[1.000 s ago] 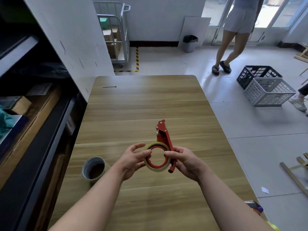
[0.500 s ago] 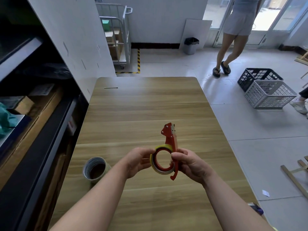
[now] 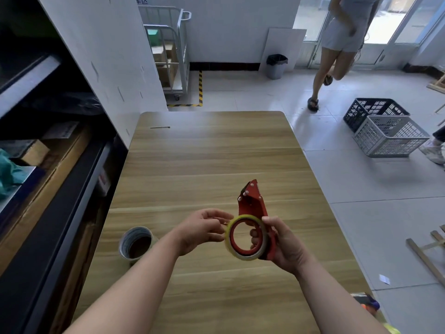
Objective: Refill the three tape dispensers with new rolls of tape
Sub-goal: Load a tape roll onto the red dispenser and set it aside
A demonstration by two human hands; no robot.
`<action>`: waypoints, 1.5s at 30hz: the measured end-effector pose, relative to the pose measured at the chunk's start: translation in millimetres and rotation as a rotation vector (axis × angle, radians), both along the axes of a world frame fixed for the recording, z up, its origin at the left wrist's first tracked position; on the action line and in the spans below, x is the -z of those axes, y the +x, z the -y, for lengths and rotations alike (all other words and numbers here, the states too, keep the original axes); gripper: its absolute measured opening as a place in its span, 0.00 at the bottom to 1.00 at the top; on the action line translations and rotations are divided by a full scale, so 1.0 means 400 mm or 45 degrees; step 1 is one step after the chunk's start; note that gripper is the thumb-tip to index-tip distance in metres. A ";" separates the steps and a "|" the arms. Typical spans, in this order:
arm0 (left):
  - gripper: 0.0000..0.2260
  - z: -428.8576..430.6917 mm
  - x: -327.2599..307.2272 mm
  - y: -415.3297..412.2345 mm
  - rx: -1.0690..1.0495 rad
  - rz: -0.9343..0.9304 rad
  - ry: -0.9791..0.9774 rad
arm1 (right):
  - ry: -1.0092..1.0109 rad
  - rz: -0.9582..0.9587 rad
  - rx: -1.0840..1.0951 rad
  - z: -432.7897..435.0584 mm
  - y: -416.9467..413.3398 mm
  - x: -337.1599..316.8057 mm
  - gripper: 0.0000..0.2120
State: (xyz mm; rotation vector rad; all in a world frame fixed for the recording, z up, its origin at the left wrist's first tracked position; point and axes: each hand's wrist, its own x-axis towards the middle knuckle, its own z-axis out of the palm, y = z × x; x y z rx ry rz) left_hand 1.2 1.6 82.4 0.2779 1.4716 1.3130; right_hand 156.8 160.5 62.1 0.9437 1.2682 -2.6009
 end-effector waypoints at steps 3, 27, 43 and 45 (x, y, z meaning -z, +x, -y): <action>0.05 0.000 -0.005 0.007 0.055 -0.149 0.005 | 0.007 -0.031 0.019 -0.002 0.001 -0.002 0.26; 0.03 -0.069 -0.032 0.061 -0.348 -1.212 0.008 | -0.233 -0.183 0.005 0.023 -0.004 -0.035 0.31; 0.02 -0.058 -0.059 0.011 -0.395 -1.217 -0.004 | 0.002 -0.170 -0.315 -0.016 0.006 -0.063 0.22; 0.02 -0.060 -0.073 0.000 -0.307 -1.159 0.015 | 0.020 -0.138 -0.333 -0.025 0.013 -0.059 0.24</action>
